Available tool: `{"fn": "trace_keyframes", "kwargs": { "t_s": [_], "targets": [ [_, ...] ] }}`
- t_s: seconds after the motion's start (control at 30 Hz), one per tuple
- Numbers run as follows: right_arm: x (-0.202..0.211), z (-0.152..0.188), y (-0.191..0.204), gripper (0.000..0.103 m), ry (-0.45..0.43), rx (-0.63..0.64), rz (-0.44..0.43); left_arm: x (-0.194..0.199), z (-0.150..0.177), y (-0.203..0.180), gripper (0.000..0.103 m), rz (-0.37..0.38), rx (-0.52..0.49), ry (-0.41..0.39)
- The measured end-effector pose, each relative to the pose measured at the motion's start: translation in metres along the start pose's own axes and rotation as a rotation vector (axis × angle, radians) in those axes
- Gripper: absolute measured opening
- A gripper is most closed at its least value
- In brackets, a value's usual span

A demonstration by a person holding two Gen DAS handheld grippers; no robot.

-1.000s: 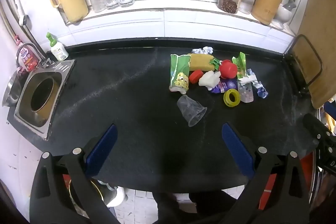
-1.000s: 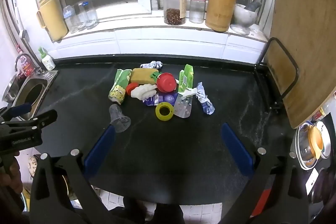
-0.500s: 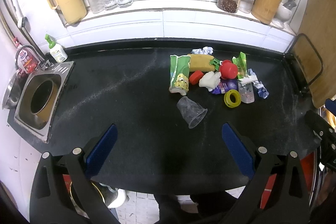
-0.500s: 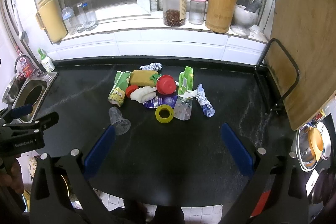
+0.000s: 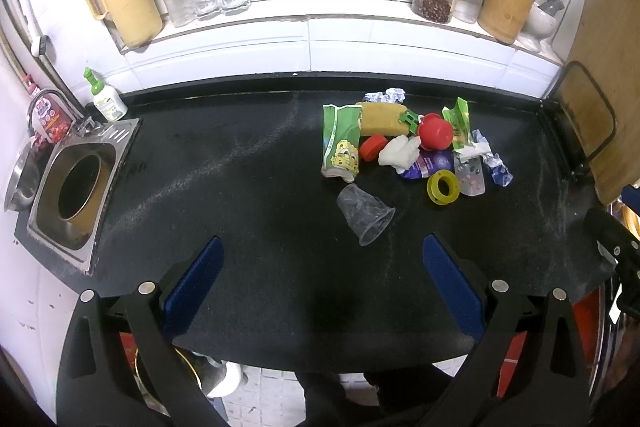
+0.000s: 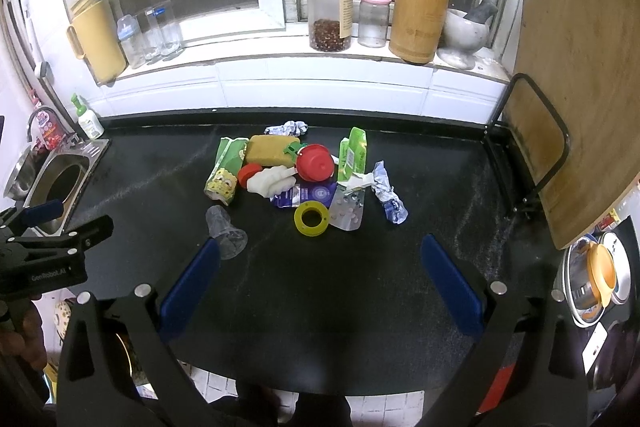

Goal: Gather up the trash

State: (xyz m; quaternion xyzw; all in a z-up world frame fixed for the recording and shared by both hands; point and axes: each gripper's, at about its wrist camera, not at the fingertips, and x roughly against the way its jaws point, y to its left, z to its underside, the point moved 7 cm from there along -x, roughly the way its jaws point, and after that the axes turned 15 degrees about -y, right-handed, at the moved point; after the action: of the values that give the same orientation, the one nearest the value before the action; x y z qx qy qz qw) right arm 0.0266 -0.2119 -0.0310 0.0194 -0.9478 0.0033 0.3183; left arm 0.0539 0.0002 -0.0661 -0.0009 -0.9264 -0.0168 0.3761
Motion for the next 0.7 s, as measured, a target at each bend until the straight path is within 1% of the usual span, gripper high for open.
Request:
{"fn": "trace_keyframes", "kwargs": {
  "t_s": [0.23,0.7],
  "targets": [
    [-0.002,-0.002,-0.012,0.097,-0.004,-0.013,0.001,-0.003,0.0,-0.001,0.097,-0.002,-0.006,0.007],
    [-0.003,-0.002,-0.013,0.097,-0.002,-0.014,-0.003,-0.006,0.001,-0.002,0.097,-0.001,-0.007,0.008]
  ]
}}
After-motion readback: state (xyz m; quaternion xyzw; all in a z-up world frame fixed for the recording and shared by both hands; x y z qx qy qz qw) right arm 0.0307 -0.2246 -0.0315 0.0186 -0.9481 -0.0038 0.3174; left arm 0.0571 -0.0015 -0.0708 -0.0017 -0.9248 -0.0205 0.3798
